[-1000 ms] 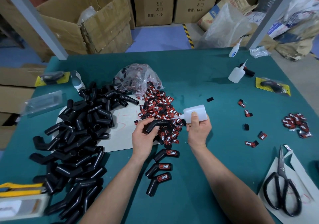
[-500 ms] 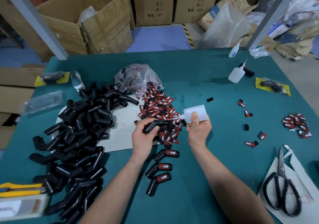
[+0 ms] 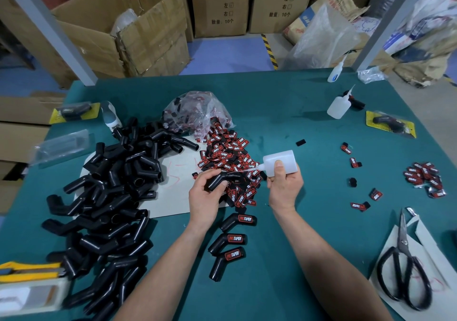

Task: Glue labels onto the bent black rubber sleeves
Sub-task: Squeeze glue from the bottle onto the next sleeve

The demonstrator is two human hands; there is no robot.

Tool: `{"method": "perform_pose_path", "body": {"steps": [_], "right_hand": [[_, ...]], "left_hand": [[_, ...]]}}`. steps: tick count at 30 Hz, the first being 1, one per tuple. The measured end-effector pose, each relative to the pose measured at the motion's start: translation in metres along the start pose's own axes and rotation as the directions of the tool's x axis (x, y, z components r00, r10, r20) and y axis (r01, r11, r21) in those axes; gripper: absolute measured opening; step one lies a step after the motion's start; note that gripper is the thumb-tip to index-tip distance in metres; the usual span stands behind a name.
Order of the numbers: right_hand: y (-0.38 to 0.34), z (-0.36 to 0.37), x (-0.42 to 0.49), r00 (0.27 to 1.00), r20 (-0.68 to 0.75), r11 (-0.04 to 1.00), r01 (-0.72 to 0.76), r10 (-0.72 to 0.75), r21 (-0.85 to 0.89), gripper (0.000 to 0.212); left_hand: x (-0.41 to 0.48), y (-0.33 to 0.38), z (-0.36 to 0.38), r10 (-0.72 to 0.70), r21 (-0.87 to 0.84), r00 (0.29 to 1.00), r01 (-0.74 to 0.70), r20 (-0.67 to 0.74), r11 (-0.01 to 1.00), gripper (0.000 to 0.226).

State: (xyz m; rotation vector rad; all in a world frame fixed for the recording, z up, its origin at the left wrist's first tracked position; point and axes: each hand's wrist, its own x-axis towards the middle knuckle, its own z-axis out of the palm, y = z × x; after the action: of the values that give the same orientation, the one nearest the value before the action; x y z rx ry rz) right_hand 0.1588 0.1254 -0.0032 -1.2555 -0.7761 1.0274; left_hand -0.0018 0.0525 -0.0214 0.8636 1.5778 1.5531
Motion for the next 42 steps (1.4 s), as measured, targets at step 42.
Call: {"method": "perform_pose_path", "body": {"steps": [42], "right_hand": [[-0.0041,0.0019,-0.0069,1.000,-0.003,1.000,0.012,-0.012,0.006,0.014]], "left_hand": [[0.0002,-0.0063,-0.0016,-0.039,-0.047,0.999,0.038,-0.033,0.998,0.032]]}}
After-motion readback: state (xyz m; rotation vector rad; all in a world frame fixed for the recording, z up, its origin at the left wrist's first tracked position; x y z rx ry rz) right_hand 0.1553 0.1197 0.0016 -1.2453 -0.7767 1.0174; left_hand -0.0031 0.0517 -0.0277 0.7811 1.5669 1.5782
